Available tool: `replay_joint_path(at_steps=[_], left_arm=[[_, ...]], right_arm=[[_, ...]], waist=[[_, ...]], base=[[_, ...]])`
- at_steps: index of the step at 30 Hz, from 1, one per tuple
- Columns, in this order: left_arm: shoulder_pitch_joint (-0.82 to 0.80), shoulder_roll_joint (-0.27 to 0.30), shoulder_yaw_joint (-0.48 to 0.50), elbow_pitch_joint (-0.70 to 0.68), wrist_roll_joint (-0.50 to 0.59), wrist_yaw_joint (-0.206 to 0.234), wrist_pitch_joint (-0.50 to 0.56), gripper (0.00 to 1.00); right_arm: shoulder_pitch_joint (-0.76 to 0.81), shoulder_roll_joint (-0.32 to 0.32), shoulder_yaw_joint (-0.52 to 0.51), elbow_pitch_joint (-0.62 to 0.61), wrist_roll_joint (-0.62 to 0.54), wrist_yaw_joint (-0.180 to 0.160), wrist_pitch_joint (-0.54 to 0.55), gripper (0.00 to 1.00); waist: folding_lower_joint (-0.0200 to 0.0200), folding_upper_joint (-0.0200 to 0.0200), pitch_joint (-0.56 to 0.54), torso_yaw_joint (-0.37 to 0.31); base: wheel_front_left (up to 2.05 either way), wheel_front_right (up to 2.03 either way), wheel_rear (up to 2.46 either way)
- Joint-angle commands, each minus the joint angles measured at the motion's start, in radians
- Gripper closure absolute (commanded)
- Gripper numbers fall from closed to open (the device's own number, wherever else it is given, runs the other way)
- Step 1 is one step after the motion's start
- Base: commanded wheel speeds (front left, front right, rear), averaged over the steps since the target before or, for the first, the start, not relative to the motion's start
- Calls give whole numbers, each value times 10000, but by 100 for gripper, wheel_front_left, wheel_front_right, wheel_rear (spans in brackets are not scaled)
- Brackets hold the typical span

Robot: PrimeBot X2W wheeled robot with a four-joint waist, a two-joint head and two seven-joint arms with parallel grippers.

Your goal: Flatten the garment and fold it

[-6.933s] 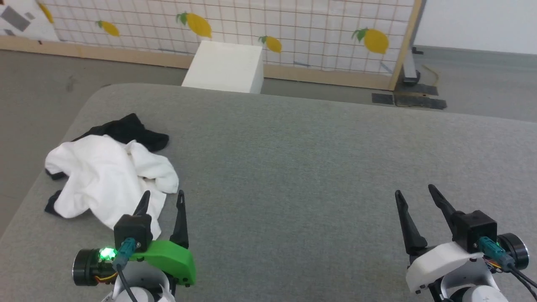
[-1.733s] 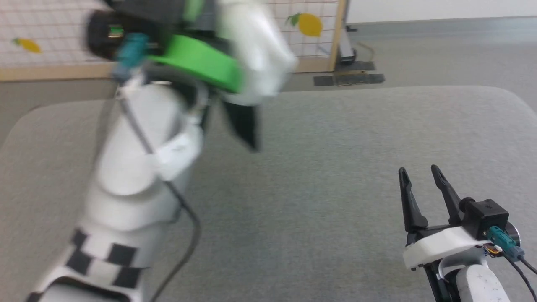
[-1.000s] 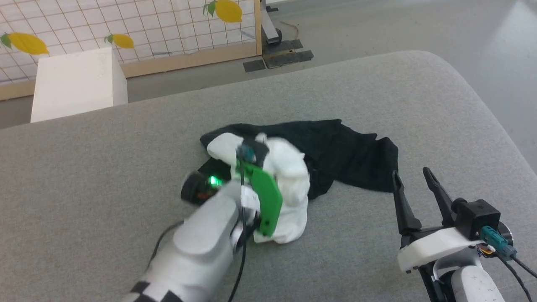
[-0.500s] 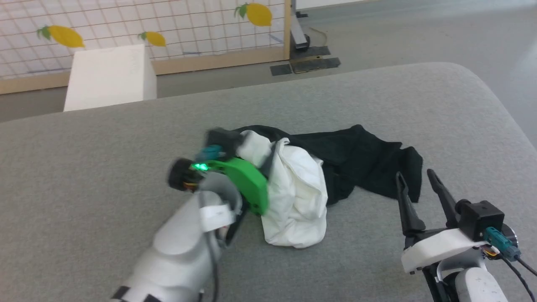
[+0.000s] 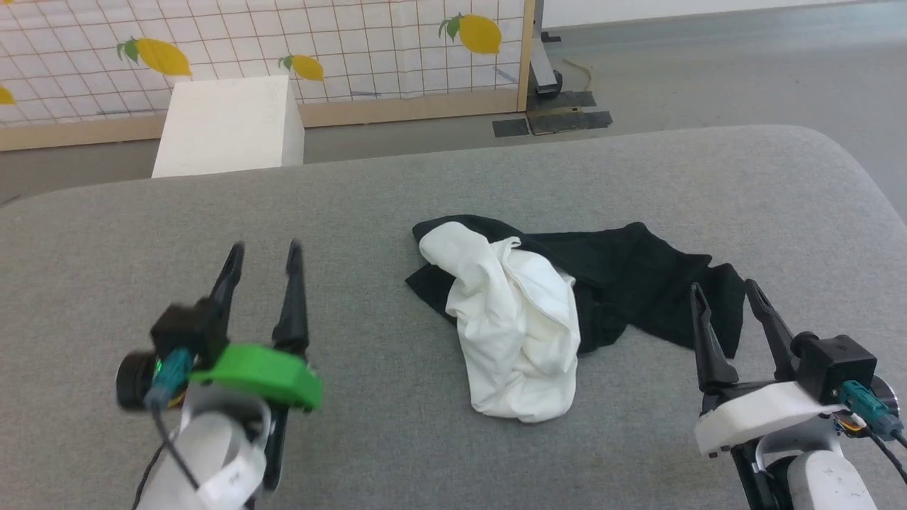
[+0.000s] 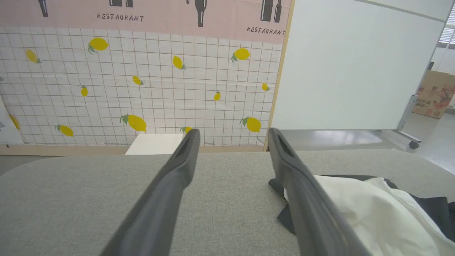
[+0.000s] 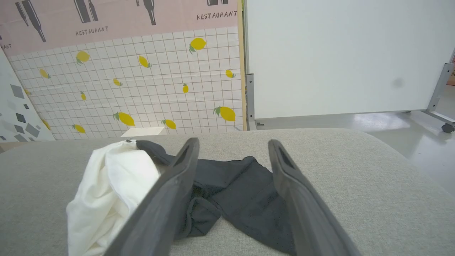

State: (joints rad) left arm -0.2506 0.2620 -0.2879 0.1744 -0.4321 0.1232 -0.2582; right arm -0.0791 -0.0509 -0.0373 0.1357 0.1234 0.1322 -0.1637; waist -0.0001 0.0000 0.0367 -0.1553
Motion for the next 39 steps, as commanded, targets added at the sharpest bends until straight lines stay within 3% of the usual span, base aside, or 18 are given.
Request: replay_joint_path(at_steps=[1,10,24,32,39], left_arm=[[362,-23,203,-141,237,-49,-33,0],[2036,-833,1743,-926,1066,-426,-35,0],[2248,-1692,2607,-838,1867,-1244,-35,0],[1880,-1921,2695,-849,2165,-1586,-35,0],[1501,-2032,2610,-868,2364,-1779,-35,0]], right_arm=[[162,7,-9,-82,-66,-15,39,0],[386,7,-38,-262,-203,-15,274,0],[102,7,-96,-212,-825,-15,881,0],[-1569,-76,-2132,2417,-501,-15,4037,0],[-3298,-159,-4012,4695,-510,-15,5722,0]], waist=[[1,0,-41,48],[1,0,-78,245],[1,0,-39,410],[1,0,416,686],[1,0,1036,1136]], base=[[0,0,0],[0,0,0],[0,0,0],[0,0,0],[0,0,0]])
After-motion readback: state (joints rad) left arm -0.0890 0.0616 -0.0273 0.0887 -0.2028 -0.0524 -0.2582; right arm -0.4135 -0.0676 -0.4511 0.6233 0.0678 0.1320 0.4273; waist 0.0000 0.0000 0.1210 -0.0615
